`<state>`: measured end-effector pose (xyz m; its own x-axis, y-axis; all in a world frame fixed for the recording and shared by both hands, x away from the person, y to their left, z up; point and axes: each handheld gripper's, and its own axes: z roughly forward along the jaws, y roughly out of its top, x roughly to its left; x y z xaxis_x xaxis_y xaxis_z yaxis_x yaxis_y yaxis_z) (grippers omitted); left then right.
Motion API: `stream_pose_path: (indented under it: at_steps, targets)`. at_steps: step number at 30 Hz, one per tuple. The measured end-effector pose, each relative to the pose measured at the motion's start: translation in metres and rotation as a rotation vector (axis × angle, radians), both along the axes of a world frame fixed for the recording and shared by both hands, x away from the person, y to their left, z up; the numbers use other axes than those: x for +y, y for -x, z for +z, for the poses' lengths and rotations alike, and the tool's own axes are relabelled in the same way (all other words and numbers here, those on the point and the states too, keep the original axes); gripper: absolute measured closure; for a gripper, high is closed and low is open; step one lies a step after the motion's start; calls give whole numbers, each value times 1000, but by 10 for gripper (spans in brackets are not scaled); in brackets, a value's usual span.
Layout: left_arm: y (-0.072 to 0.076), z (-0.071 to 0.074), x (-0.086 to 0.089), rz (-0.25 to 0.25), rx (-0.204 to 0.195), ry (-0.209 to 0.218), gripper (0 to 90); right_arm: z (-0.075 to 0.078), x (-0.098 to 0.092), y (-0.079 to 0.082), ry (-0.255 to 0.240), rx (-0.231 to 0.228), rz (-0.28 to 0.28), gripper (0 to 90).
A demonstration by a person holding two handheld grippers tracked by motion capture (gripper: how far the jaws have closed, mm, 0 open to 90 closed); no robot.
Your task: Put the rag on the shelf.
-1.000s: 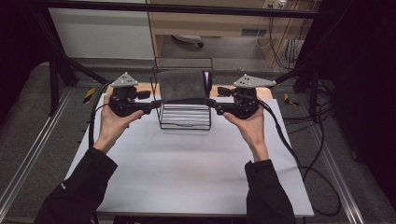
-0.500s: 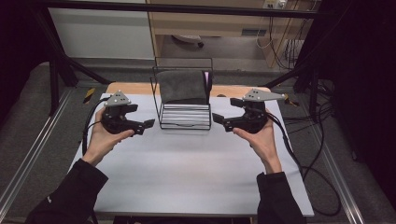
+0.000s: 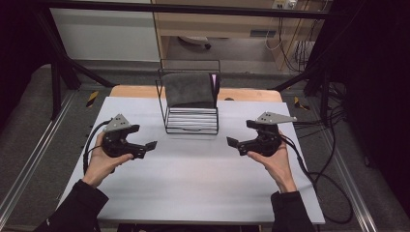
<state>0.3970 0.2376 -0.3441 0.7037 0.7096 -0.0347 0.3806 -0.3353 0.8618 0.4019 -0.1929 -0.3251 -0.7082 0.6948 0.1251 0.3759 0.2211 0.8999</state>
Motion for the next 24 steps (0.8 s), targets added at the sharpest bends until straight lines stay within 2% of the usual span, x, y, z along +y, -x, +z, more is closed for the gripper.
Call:
stream_pose_path:
  at_steps: [3,10,14,17,24]
  targets:
    - [3,-9,4,6,8,3,91,-8,-5,3,6,9,3,7]
    - [9,-29,13,25,18,-2,100,-28,-19,10,-17,30,18,7]
    - [12,-42,18,34,31,0,106,-44,-27,14,-23,49,14,7]
    - [14,-51,20,38,35,-16,106,-57,-32,17,-23,74,10,7]
    - [19,-71,27,48,50,-29,112,-86,-43,25,4,115,10,8]
